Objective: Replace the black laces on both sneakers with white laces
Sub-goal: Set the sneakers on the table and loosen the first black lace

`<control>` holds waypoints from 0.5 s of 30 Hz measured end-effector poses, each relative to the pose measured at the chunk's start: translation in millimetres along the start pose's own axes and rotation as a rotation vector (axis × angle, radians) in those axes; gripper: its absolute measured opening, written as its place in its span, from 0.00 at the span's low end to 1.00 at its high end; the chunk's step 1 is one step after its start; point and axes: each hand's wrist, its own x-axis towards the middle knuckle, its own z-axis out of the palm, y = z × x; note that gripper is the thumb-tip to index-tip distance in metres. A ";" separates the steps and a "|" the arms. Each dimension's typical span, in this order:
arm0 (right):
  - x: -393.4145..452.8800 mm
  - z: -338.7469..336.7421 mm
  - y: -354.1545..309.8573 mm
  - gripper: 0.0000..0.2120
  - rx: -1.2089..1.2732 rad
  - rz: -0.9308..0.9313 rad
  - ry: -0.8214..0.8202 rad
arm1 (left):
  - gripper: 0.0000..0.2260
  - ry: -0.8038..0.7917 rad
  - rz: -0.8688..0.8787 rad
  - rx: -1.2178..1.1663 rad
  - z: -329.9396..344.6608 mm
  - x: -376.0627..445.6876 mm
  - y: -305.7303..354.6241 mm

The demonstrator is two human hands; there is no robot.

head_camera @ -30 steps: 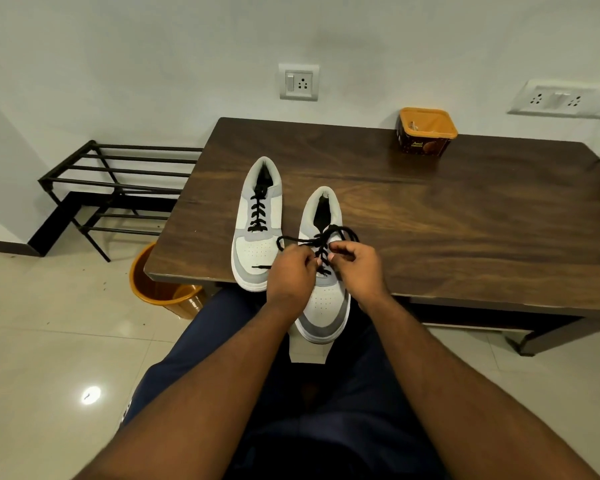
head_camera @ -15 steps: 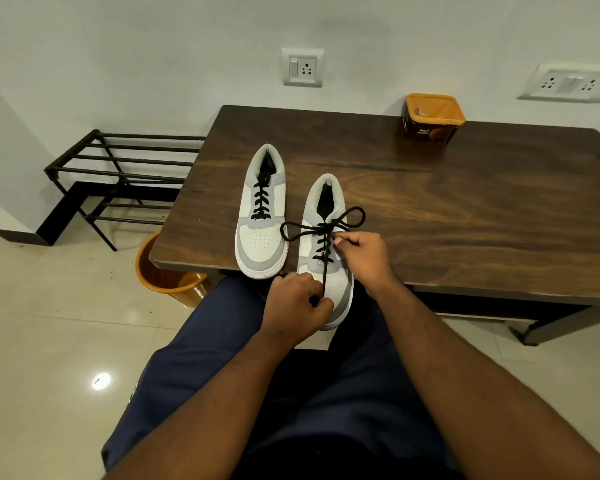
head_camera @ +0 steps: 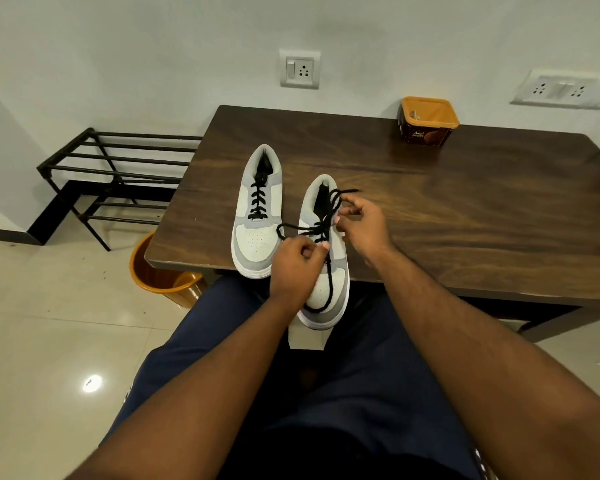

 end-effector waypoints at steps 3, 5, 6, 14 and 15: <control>7.5 -3.4 -5.3 0.25 -0.179 -0.113 -0.037 | 0.12 -0.052 0.033 0.094 11.8 13.6 11.0; 13.8 -7.5 -10.9 0.23 -0.454 -0.224 -0.106 | 0.09 -0.053 0.020 0.117 15.6 18.0 16.9; 17.5 -9.9 -13.5 0.20 -0.578 -0.278 -0.134 | 0.07 -0.048 0.005 0.122 16.4 19.6 18.3; 46.5 -34.3 -59.5 0.09 -0.938 -0.478 -0.390 | 0.09 -0.066 -0.049 0.067 11.1 18.9 20.2; 48.3 -37.2 -66.7 0.09 -0.950 -0.446 -0.447 | 0.11 -0.063 -0.048 0.075 10.5 18.8 21.9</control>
